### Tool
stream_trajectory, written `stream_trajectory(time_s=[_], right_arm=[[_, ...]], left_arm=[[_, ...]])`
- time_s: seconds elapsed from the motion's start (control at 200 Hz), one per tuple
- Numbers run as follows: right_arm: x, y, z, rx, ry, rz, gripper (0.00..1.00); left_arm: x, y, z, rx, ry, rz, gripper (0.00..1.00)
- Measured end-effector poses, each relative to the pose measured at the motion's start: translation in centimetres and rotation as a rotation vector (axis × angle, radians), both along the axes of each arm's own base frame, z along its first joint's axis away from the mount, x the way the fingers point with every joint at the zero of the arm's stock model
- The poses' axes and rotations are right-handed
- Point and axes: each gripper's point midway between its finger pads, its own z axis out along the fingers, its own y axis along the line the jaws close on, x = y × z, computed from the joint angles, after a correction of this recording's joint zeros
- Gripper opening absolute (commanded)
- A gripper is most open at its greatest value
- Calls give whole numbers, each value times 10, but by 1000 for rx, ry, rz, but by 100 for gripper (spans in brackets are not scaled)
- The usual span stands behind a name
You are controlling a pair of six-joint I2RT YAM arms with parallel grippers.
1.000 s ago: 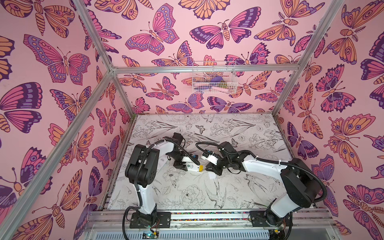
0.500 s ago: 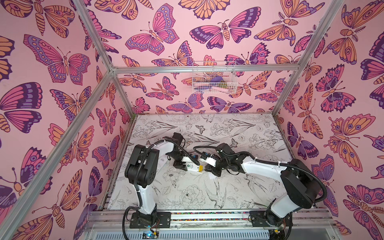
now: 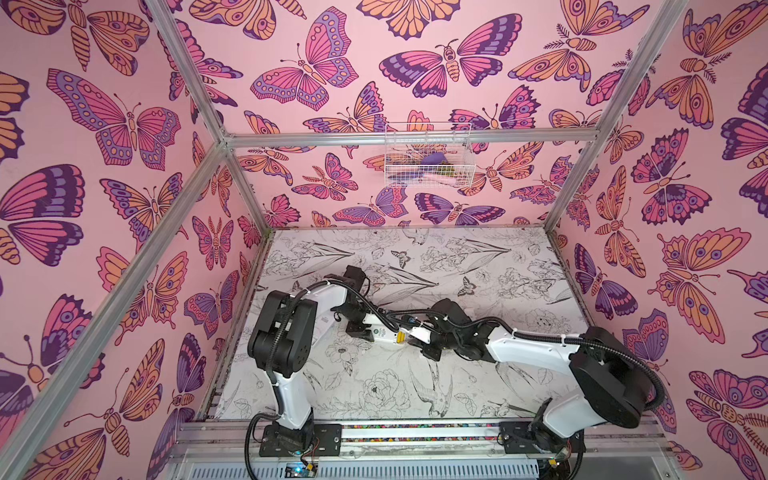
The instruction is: Unload the batteries from the remote control
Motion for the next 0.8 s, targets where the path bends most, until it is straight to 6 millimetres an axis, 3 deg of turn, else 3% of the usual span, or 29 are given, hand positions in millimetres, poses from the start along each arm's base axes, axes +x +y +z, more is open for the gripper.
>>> stream_trajectory(time_s=[0.371, 0.566, 0.802], right_arm=[[1, -5, 4, 4, -31, -16, 0], [25, -9, 22, 24, -137, -100, 0], [26, -8, 27, 42, -148, -100, 0]], left_arm=[[2, -1, 0, -3, -13, 4, 40], [0, -1, -1, -2, -9, -6, 40], [-1, -1, 0, -1, -8, -8, 40]])
